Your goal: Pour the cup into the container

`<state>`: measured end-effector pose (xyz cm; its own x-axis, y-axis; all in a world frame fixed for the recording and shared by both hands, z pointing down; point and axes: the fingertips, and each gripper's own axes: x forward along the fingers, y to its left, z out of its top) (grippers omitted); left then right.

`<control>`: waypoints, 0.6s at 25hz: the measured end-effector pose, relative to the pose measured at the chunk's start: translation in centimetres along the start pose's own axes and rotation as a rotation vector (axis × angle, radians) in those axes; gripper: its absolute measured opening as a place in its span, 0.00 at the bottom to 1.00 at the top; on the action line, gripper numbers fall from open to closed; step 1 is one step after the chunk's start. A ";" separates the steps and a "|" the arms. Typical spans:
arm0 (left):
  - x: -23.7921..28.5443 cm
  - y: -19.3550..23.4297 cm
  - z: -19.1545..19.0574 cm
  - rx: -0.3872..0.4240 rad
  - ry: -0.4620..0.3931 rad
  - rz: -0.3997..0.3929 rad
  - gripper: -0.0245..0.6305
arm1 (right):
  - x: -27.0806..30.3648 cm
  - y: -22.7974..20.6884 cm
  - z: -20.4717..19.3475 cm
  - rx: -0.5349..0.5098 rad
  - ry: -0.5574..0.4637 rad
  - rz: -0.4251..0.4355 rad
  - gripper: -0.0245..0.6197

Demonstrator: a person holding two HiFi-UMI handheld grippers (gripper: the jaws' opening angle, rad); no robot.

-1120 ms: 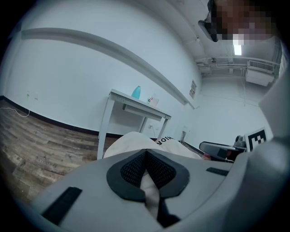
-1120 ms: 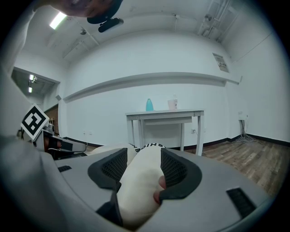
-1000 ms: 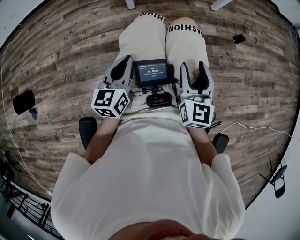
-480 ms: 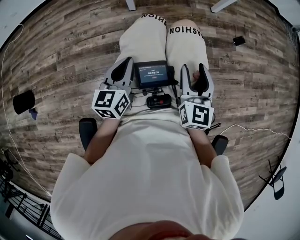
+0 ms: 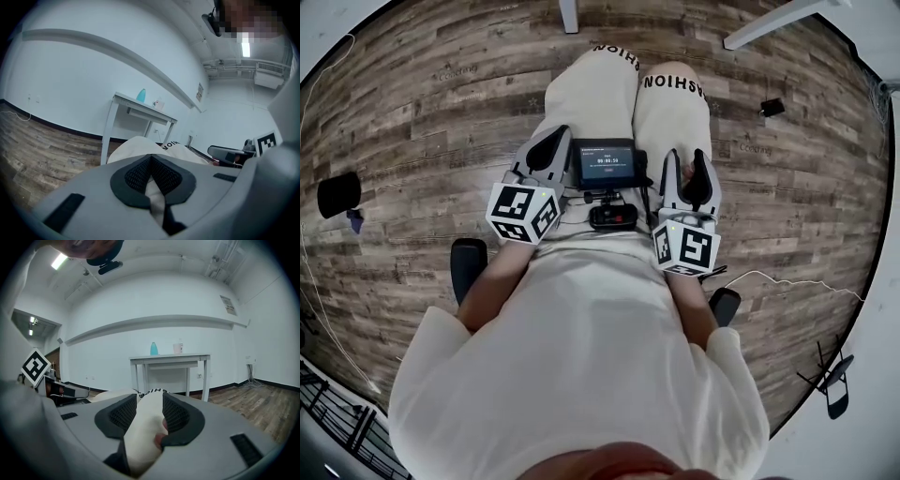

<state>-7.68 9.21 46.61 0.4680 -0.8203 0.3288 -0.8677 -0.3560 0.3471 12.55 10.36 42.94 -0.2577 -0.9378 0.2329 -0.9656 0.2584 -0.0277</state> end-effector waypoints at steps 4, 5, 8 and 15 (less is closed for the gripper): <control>0.1 0.1 0.0 -0.001 0.000 -0.003 0.05 | -0.3 -0.6 0.9 0.034 -0.009 -0.002 0.28; 0.0 0.1 0.0 -0.002 0.001 -0.003 0.05 | -0.4 -0.6 1.2 0.038 -0.008 0.003 0.28; -0.2 0.0 0.0 -0.011 0.002 -0.006 0.05 | -0.7 -0.5 3.2 0.045 -0.013 0.028 0.27; -0.2 0.1 0.2 -0.020 0.008 -0.001 0.05 | -1.5 -1.0 6.9 -0.012 -0.030 0.063 0.26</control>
<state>-7.93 9.26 46.38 0.4701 -0.8162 0.3359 -0.8639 -0.3475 0.3647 13.66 9.90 35.89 -0.3189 -0.9260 0.2023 -0.9471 0.3197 -0.0294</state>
